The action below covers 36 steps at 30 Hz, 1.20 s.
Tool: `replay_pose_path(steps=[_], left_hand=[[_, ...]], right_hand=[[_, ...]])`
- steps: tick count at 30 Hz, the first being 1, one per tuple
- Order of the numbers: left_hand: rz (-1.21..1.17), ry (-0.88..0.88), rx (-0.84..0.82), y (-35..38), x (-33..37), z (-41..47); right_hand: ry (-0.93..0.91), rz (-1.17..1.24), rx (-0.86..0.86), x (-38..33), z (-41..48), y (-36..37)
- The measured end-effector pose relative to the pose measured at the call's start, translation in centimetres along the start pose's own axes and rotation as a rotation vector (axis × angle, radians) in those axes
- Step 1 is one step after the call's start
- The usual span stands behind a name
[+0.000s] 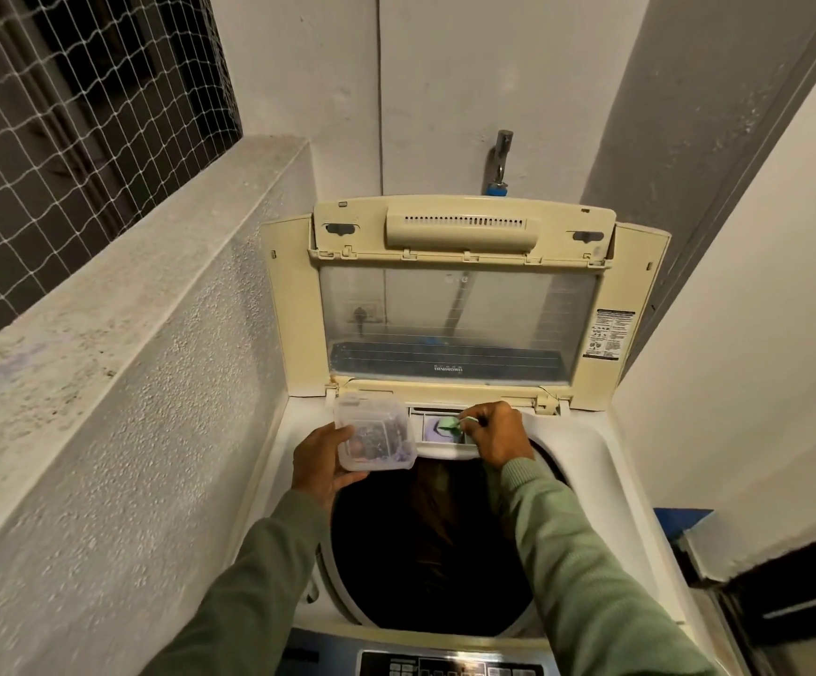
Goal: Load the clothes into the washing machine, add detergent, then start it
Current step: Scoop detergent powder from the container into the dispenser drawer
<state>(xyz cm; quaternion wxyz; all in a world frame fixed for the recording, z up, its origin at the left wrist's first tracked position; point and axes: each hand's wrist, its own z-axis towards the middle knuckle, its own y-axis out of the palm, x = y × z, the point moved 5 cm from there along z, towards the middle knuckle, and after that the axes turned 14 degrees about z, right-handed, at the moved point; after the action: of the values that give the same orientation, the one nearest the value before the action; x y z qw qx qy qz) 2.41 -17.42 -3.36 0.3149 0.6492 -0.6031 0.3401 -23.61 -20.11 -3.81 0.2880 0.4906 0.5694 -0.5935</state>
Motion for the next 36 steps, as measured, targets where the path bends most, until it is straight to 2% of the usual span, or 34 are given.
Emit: replay_pose_path(steps=[4, 6, 8, 10, 13, 16, 23, 28, 36], left_hand=[[0.021, 0.007, -0.016, -0.3, 0.2, -0.4], [0.029, 0.011, -0.020, -0.5, 0.3, -0.5], [0.026, 0.010, -0.019, -0.7, 0.7, -0.6], [0.014, 0.024, -0.001, -0.8, 1.2, -0.9], [-0.004, 0.081, 0.021, -0.7, 2.4, -1.7], [-0.035, 0.120, 0.018, -0.9, 4.0, -2.9], [-0.115, 0.229, 0.101, -3.5, 9.6, -6.2], [-0.151, 0.314, 0.166, -6.6, 13.7, -10.2], [-0.141, 0.412, 0.435, -15.8, 14.0, -18.3]], right_hand=[[-0.004, 0.065, 0.071, -0.2, -0.1, -0.5], [-0.030, 0.198, 0.127, -1.2, -0.2, -1.1], [0.001, 0.427, 0.149, -2.4, -0.3, -1.6], [0.074, 0.681, 0.119, -3.8, -0.5, -1.6], [0.152, 0.819, -0.019, -6.5, -1.0, -0.6], [0.165, 0.815, -0.127, -8.8, -1.4, 1.1], [0.035, 0.728, -0.175, -14.7, -1.6, 3.8], [-0.017, 0.758, -0.348, -21.2, -3.2, 6.0], [-0.076, 0.727, -0.655, -28.5, -8.3, 13.5]])
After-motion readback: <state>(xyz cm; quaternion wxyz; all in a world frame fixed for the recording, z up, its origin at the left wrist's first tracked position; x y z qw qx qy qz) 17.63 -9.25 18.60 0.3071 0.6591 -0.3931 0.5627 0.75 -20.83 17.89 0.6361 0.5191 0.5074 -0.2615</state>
